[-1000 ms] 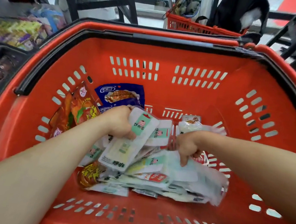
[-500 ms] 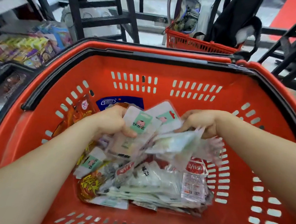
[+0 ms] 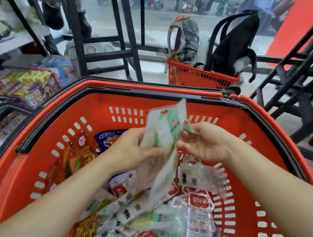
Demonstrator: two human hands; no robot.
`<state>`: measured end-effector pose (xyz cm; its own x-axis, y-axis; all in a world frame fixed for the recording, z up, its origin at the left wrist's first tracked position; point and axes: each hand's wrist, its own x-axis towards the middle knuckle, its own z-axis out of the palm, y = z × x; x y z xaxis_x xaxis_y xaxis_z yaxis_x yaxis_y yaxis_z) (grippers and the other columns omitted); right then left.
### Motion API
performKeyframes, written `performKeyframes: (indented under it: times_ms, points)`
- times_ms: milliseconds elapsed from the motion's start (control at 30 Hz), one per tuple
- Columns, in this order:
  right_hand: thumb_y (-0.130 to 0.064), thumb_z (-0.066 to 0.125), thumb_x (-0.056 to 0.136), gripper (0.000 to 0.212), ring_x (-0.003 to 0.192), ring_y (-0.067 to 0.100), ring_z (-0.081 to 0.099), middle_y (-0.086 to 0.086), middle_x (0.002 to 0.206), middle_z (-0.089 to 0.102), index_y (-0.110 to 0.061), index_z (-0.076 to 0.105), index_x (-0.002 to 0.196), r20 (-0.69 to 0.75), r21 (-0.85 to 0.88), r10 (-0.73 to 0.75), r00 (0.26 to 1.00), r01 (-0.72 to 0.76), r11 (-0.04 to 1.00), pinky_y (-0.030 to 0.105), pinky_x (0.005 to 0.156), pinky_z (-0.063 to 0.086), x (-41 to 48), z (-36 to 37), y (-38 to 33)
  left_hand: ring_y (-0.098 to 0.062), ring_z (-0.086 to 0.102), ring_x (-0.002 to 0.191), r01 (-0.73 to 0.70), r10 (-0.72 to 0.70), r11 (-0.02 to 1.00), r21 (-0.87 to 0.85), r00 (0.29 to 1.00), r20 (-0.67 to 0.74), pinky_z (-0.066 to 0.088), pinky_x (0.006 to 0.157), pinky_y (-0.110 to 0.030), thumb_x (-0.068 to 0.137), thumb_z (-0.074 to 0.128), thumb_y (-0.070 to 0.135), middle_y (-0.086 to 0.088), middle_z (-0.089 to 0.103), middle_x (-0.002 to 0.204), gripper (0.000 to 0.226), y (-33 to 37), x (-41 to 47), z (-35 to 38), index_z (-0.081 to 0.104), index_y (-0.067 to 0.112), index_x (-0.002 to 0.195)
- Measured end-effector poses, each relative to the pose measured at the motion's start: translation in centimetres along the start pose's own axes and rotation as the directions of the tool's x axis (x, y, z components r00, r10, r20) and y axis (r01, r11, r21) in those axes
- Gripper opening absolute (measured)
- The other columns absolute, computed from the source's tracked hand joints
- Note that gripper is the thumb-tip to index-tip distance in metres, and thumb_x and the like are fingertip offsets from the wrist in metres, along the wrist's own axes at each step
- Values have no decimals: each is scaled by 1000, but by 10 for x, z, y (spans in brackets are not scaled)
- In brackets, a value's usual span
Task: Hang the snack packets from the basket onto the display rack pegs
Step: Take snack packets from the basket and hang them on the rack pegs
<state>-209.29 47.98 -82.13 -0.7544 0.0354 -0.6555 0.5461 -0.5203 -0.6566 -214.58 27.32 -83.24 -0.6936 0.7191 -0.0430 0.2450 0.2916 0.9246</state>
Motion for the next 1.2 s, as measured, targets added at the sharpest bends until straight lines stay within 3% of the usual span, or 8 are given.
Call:
performKeyframes:
  times_ms: [200,300,500,600,767,900,1033,1200]
  points:
    - [-17,51,93,29,42,6,54,1,60,63,-10,58,66,-123,-384,5,992,-52,922,10,35,37,-17,-7,-8,-12,71,95,-49,43,997,-58,995,-87,55,88,-39,90,64,12,7,75,99,15,14,-3,-16,72,21,99]
    - [-13,65,90,18,48,10,61,15,77,73,5,69,89,-143,-597,-153,978,38,801,14,37,44,-29,0,-21,-7,71,87,-67,48,994,-85,978,-203,56,79,-28,89,64,6,12,75,90,20,19,-3,-23,70,25,90]
    - [1,68,85,3,44,15,63,10,56,68,-2,65,85,-20,-906,-477,879,186,381,21,42,48,-60,18,-47,-10,72,83,-84,29,986,-143,936,-352,55,75,-31,85,67,4,12,75,85,21,27,-7,-43,70,25,85]
    - [-12,69,86,19,42,8,50,-1,50,58,-7,67,68,127,-975,-618,776,212,66,17,46,41,-65,20,-56,2,69,72,-104,51,988,-115,919,-391,52,59,-14,86,65,3,21,72,73,22,33,-8,-45,68,24,83]
    - [-26,74,84,14,57,13,56,-4,59,62,-22,71,70,380,-921,-577,723,352,-166,34,62,50,-93,29,-80,5,68,72,-123,113,992,6,882,-457,53,58,-15,87,65,4,25,70,73,26,41,-10,-48,67,29,80]
    - [-29,79,76,6,76,11,69,-5,78,74,-24,77,74,473,-862,-553,686,490,-129,35,75,54,-108,51,-87,-10,69,72,-143,249,966,217,753,-609,59,65,-44,86,67,11,13,71,71,28,45,-12,-45,66,36,73]
    - [-32,81,76,10,89,25,70,6,87,75,-22,78,76,432,-850,-556,710,527,12,49,83,55,-86,62,-75,-8,68,69,-150,317,943,297,676,-665,58,59,-41,87,66,15,18,69,75,31,49,-14,-43,64,41,71]
    - [-21,79,79,27,64,19,57,33,86,64,4,71,81,269,-765,-628,730,558,322,33,65,46,-58,74,-48,0,69,70,-180,149,984,5,799,-582,56,60,-18,83,66,-1,18,73,75,27,55,-11,-40,70,26,79]
